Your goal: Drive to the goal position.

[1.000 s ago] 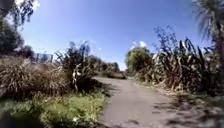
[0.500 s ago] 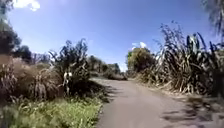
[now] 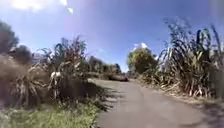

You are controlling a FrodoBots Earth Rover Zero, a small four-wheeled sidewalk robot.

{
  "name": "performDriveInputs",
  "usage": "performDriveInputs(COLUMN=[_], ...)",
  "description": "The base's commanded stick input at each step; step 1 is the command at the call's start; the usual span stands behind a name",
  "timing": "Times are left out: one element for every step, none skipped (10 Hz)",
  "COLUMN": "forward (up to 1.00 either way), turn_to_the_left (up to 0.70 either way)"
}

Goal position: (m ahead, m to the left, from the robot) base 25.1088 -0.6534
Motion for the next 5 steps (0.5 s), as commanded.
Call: performDriveInputs(forward=[1.00,1.00,1.00,1.00,1.00], turn_to_the_left=[-0.37,-0.24,-0.10,0.00,0.00])
